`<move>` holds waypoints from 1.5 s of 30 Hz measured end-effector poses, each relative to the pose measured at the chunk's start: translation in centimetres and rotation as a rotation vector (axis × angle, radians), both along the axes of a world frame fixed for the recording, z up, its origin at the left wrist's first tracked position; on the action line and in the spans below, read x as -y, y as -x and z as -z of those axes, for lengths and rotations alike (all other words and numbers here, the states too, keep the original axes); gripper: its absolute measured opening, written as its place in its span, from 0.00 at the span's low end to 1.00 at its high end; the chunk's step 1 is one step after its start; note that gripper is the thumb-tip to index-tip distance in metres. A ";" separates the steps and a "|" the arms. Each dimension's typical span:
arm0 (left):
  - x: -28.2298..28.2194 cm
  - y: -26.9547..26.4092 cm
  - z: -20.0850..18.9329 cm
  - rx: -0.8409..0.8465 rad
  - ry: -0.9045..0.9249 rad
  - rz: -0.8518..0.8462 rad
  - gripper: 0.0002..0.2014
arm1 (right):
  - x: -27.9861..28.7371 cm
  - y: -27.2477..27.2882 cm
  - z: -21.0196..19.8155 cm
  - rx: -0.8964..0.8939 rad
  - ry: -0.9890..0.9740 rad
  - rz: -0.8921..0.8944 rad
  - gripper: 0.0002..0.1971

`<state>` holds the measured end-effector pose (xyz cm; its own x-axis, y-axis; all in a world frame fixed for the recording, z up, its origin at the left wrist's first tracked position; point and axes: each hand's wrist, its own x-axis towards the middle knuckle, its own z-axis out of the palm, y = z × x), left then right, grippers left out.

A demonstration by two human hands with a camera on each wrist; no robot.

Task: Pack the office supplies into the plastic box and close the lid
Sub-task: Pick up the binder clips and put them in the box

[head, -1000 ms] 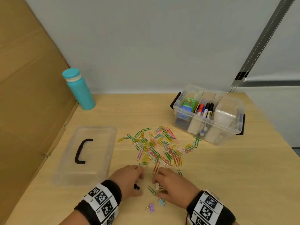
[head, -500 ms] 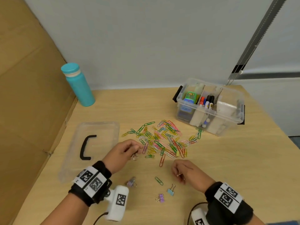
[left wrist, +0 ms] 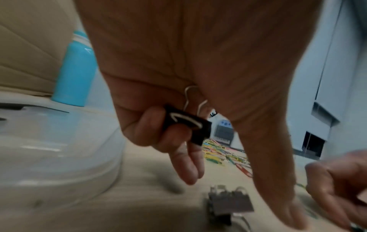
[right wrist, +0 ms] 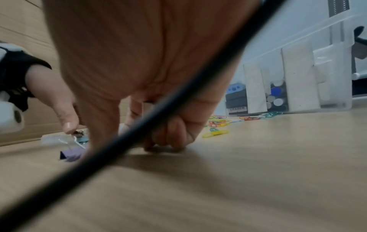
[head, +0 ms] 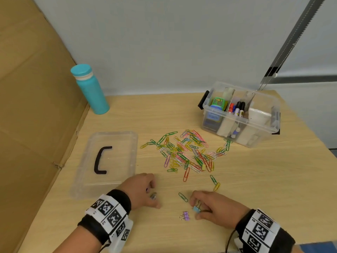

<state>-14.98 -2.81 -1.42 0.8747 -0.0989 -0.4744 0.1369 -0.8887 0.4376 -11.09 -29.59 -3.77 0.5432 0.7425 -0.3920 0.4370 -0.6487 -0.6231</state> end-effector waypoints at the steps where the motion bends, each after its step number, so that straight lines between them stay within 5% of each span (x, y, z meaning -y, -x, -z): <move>1: 0.0 0.1 0.3 0.021 -0.005 0.013 0.24 | 0.0 0.0 0.2 0.005 -0.016 0.014 0.12; 6: 0.0 0.4 1.3 0.133 0.012 0.036 0.11 | -0.1 -0.1 0.3 0.090 -0.040 0.110 0.11; 9: 0.1 0.5 1.7 0.171 0.013 0.038 0.10 | 0.5 -0.5 -0.1 0.030 -0.224 0.273 0.10; 12: 0.1 0.3 1.9 0.205 0.115 -0.005 0.08 | 0.9 -1.5 -0.8 -0.285 -0.484 0.576 0.09; 15: 0.6 0.1 1.7 0.211 0.222 -0.022 0.01 | 1.0 -2.4 -1.1 -0.860 -0.870 0.912 0.08; 17: 0.9 0.0 1.6 0.199 0.256 -0.014 0.02 | 1.0 -3.0 -1.5 -0.987 -0.996 1.035 0.08; 19: 1.3 0.1 1.4 0.177 0.276 0.020 0.01 | 0.9 -3.6 -1.5 -0.870 -0.942 1.075 0.08; 21: 2.0 0.3 1.1 0.157 0.280 0.092 0.02 | 0.7 -4.3 -1.3 -0.566 -0.745 1.034 0.09; 26: 4.7 1.0 0.4 0.122 0.205 0.245 0.06 | 0.1 -5.7 -0.8 0.141 -0.207 0.718 0.01; 31: 6.7 1.5 0.3 0.035 0.036 0.299 0.12 | -1.0 -6.0 -0.4 0.252 0.035 0.603 0.12; 36: 7.5 1.3 0.8 0.012 -0.097 0.387 0.27 | -1.8 -6.3 -0.2 0.322 0.150 0.545 0.10; 45: 7.7 0.2 1.4 0.098 -0.087 0.397 0.15 | -0.8 -6.1 -0.8 0.242 0.031 0.588 0.07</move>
